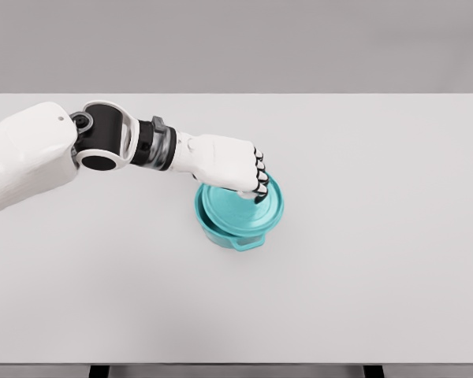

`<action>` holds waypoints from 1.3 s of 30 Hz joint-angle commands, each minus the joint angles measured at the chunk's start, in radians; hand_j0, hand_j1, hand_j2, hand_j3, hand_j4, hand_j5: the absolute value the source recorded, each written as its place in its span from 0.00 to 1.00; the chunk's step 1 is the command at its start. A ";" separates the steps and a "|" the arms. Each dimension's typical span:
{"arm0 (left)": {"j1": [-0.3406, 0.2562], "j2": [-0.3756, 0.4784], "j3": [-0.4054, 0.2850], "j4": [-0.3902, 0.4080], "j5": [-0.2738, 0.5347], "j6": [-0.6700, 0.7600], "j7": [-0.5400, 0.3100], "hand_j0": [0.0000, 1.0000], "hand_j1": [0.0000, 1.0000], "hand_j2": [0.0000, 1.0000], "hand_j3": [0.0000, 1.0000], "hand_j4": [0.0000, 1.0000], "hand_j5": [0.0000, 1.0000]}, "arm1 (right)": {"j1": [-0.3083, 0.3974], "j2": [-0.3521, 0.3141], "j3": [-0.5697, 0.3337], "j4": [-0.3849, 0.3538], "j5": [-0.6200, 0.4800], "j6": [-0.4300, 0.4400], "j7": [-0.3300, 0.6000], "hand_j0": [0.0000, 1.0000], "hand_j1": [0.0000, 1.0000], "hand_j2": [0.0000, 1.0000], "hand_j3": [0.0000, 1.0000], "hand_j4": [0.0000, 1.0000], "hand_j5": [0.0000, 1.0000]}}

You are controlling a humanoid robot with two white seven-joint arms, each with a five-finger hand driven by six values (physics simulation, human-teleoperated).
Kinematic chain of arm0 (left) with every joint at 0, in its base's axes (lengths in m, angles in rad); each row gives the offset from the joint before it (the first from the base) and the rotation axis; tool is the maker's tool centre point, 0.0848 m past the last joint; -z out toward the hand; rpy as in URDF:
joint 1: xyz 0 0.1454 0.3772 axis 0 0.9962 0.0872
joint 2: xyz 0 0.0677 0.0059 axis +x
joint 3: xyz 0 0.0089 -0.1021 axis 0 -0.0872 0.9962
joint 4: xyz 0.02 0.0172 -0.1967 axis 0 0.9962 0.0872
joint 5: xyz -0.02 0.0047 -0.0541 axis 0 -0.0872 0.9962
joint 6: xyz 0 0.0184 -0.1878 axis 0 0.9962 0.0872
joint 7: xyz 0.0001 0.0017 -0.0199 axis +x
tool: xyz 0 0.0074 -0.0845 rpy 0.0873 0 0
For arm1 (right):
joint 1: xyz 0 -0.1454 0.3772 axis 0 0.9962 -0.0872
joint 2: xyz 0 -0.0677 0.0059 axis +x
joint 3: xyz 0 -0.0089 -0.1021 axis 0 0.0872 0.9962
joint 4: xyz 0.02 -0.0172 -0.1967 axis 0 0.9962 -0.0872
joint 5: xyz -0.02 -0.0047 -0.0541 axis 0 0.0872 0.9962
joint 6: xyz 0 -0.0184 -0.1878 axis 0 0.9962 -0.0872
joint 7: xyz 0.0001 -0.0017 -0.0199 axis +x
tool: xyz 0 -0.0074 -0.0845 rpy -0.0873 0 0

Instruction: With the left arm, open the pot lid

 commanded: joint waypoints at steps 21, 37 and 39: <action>0.009 0.103 0.115 0.005 0.044 0.001 0.002 0.48 0.48 0.48 0.48 0.48 0.48 | 0.000 0.000 0.000 0.000 0.000 0.000 0.000 1.00 1.00 1.00 1.00 1.00 1.00; 0.034 0.158 0.178 0.326 0.037 0.001 -0.003 0.49 0.49 0.49 0.49 0.49 0.49 | 0.000 0.000 0.001 0.000 0.000 0.000 0.000 1.00 1.00 1.00 1.00 1.00 1.00; 0.048 0.152 0.179 0.338 0.037 0.001 -0.018 0.49 0.49 0.49 0.49 0.49 0.49 | 0.000 0.000 0.000 0.000 0.000 0.000 0.000 1.00 1.00 1.00 1.00 1.00 1.00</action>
